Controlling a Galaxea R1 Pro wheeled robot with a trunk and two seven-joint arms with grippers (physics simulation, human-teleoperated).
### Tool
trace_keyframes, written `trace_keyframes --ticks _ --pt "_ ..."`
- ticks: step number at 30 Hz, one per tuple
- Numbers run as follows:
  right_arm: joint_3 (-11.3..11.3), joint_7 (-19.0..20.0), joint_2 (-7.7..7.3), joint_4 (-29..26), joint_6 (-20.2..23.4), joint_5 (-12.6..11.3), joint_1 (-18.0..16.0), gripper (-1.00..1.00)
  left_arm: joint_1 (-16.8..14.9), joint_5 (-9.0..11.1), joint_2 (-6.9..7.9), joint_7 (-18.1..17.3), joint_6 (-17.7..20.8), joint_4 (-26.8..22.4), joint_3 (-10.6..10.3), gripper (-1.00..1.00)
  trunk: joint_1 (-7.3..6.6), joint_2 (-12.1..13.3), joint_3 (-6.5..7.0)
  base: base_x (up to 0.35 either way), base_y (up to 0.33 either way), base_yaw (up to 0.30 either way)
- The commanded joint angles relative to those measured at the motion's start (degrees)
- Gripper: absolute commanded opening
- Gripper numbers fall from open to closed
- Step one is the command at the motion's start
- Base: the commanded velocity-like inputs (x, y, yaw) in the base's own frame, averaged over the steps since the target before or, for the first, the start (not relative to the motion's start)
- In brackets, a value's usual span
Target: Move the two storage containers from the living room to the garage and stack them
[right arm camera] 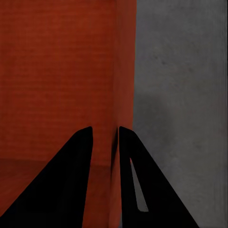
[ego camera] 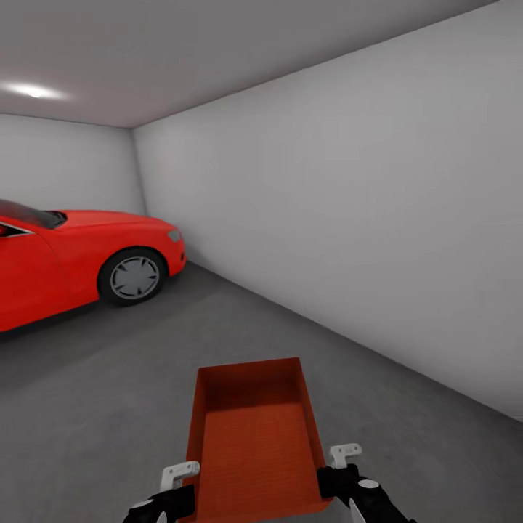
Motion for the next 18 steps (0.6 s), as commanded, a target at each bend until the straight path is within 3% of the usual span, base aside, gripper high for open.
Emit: trace_keyframes --ticks 1,18 --pt "-0.2 2.2 -0.03 0.0 0.4 -2.5 -0.1 -1.00 0.0 -3.3 0.91 1.6 -2.0 -0.2 0.0 -1.00 0.05 -0.1 -0.10 0.325 0.000 -0.280" --pt "-0.4 2.2 -0.03 0.0 0.4 -2.5 -0.2 -1.00 0.0 -3.4 0.85 1.7 -2.9 -0.2 0.1 -1.00 0.05 -0.1 -0.10 0.325 0.000 -0.280"
